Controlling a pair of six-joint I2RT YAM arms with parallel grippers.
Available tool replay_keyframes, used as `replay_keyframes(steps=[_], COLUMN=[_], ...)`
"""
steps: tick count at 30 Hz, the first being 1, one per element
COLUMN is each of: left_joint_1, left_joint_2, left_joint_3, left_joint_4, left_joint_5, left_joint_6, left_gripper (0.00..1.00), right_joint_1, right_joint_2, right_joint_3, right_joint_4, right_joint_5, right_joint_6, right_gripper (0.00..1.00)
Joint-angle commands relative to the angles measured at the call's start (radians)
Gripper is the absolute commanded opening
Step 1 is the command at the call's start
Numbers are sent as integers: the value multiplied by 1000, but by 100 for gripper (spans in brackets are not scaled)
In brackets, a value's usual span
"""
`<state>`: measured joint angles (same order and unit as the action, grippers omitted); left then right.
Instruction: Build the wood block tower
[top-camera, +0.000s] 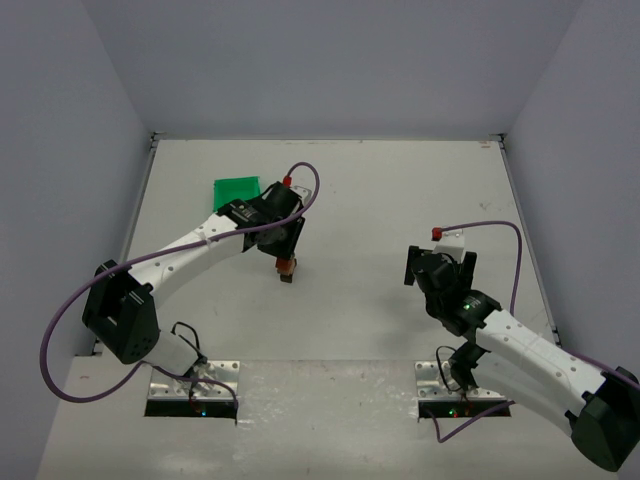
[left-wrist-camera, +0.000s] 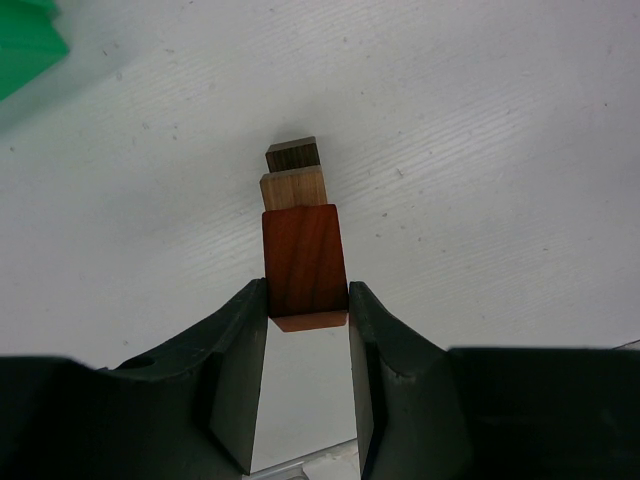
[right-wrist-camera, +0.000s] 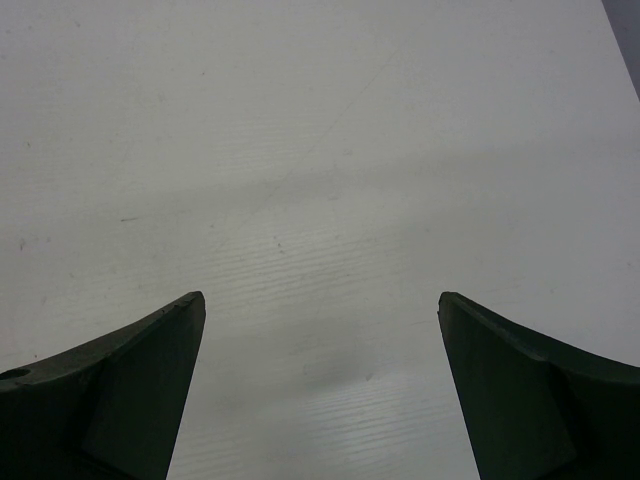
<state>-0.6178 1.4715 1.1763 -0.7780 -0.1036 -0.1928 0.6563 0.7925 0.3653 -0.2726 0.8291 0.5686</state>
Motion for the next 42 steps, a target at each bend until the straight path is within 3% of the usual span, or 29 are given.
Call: replay_keyframes(steps=[1,13,24,35,36,38,39,42], left_joint_1=[4,4,6,4,4,6,6,6], left_joint_2=[-27,-26,-58,-58,-61,-68,-76,-96], left_joint_3=[29,24,6,6,7,8,10,17], left_joint_4=[34,32,57,54,54,55,57,62], left_joint_5=[-5,-7,0,-5,-5,-3,0,5], left_joint_6=[-14,-4,15,15,15,15,14,9], left_gripper=[21,27,40,43,49,92,99,100], right_joint_1=[-4,-3,-4,-3,-3,-4,-3,-3], right_joint_2=[-1,2,1,-1,-1,0,2,5], right_joint_3=[21,24,23,24,24,24,24,26], right_joint_4=[14,13,15,15,15,15,15,15], right_joint_5=[31,27,24,21,21,23,24,24], right_joint_6=[10,4,4,3,4,4,4,4], right_gripper=[99,99,99,99,99,99,99,99])
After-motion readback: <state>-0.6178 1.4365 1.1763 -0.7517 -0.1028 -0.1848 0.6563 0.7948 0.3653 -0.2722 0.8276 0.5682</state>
